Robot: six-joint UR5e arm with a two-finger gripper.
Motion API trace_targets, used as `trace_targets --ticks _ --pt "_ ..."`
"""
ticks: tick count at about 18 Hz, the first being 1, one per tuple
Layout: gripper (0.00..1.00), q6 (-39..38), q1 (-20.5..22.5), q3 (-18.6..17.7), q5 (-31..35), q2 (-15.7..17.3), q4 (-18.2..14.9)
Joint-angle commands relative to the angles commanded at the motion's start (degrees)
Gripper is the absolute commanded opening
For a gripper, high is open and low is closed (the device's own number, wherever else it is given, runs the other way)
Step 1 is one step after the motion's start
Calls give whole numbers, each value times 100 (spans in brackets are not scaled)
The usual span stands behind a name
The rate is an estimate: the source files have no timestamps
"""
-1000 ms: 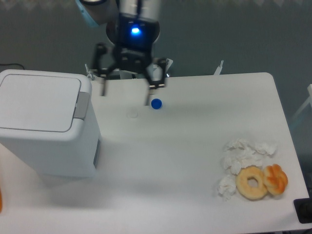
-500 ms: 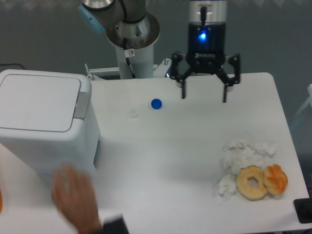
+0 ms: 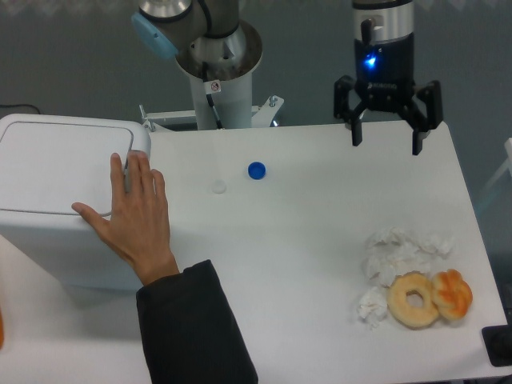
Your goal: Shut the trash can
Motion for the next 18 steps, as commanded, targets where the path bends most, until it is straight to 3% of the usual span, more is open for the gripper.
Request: trace_targets --ticks 2,4,6,9,18 --pt "100 238 290 0 -96 70 -483" --pt "100 649 658 0 -324 158 -1167" --pt "100 1334 1036 -9 -483 168 -1548" --pt "100 1881 1301 -88 -510 168 -1654" --pt "100 2322 1434 -123 -466 159 -1646"
